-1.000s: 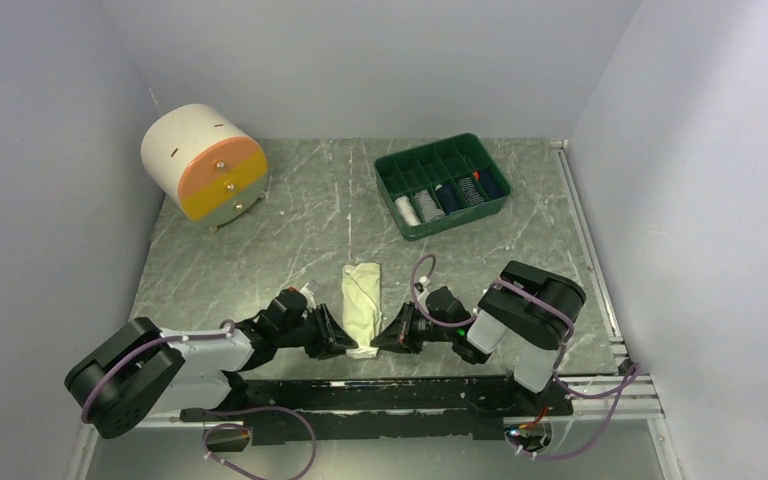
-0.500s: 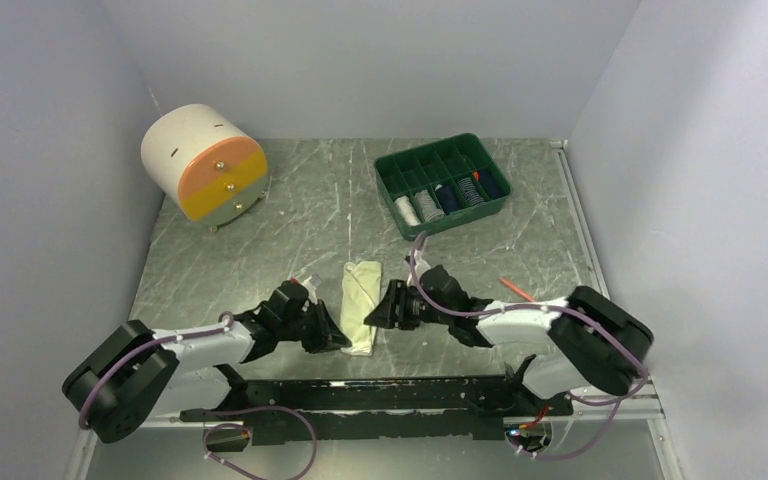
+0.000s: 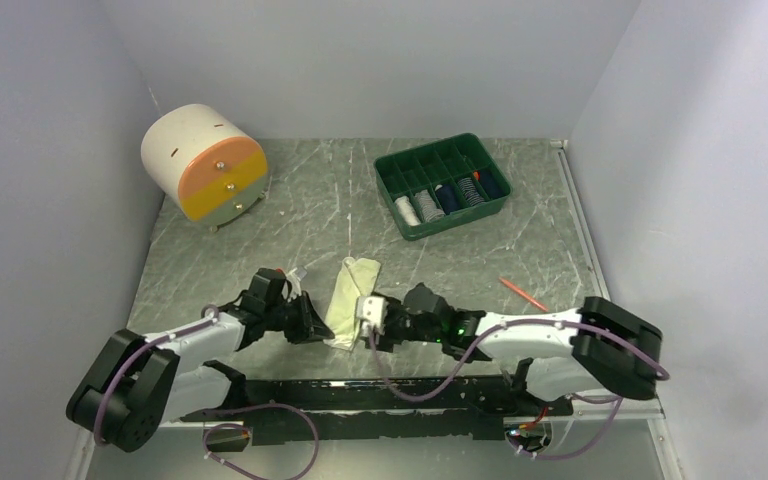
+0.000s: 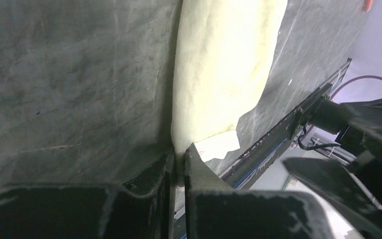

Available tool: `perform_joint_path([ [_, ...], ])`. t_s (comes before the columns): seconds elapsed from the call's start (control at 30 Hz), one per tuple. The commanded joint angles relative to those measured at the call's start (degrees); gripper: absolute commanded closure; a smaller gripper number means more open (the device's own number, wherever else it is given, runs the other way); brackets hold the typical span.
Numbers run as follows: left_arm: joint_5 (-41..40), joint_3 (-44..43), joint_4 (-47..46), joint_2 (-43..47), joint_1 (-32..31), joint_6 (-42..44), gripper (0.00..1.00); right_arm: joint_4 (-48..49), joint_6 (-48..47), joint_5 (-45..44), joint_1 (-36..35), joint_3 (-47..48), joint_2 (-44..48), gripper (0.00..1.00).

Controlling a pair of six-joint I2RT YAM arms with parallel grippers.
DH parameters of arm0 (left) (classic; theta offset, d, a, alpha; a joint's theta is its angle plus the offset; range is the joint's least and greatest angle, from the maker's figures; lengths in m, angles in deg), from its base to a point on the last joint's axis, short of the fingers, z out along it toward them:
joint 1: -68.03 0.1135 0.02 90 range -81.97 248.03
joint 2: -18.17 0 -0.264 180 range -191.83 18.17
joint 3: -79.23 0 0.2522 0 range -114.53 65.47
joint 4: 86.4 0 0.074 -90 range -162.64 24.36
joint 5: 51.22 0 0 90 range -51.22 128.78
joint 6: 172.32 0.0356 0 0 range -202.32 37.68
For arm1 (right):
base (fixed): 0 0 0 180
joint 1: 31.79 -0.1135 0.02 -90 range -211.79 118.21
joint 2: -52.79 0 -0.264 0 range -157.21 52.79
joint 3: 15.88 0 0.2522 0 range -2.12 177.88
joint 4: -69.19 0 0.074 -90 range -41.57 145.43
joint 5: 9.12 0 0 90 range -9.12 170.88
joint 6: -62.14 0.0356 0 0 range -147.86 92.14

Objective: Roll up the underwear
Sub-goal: Roll the underwear to the center of the board.

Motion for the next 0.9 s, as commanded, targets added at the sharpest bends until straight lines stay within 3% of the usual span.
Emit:
perform_joint_path([
  [0.0, -1.7, -0.6, 6.7, -3.8, 0.5, 6.5, 0.9, -4.1, -28.0, -2.0, -3.7, 4.3, -6.2, 0.39],
  [0.1, -1.5, -0.4, 6.0, -4.2, 0.5, 6.2, 0.89, -5.2, -34.3, -2.2, -7.7, 4.6, -8.5, 0.37],
  [0.27, -1.7, -0.6, 6.2, -4.5, 0.6, 6.3, 0.89, -4.2, -36.7, -2.4, -11.0, 4.7, -10.9, 0.35],
  [0.47, -1.8, -0.9, 6.5, -5.2, 0.6, 6.7, 0.89, -3.6, -37.3, -0.6, -11.8, 5.7, -14.7, 0.39],
  [0.6, -1.8, -0.8, 6.6, -4.9, 0.6, 6.4, 0.89, -13.3, -38.5, 0.7, -11.8, 11.1, -17.6, 0.45],
  [0.73, -1.6, -0.8, 6.8, -4.8, 0.6, 6.3, 0.88, -12.1, -38.3, -0.4, -11.7, 10.6, -18.2, 0.5],
  [0.87, -1.4, -1.0, 6.8, -5.0, 0.6, 6.3, 0.89, -17.1, -37.9, 1.4, -11.5, 12.3, -18.8, 0.52],
])
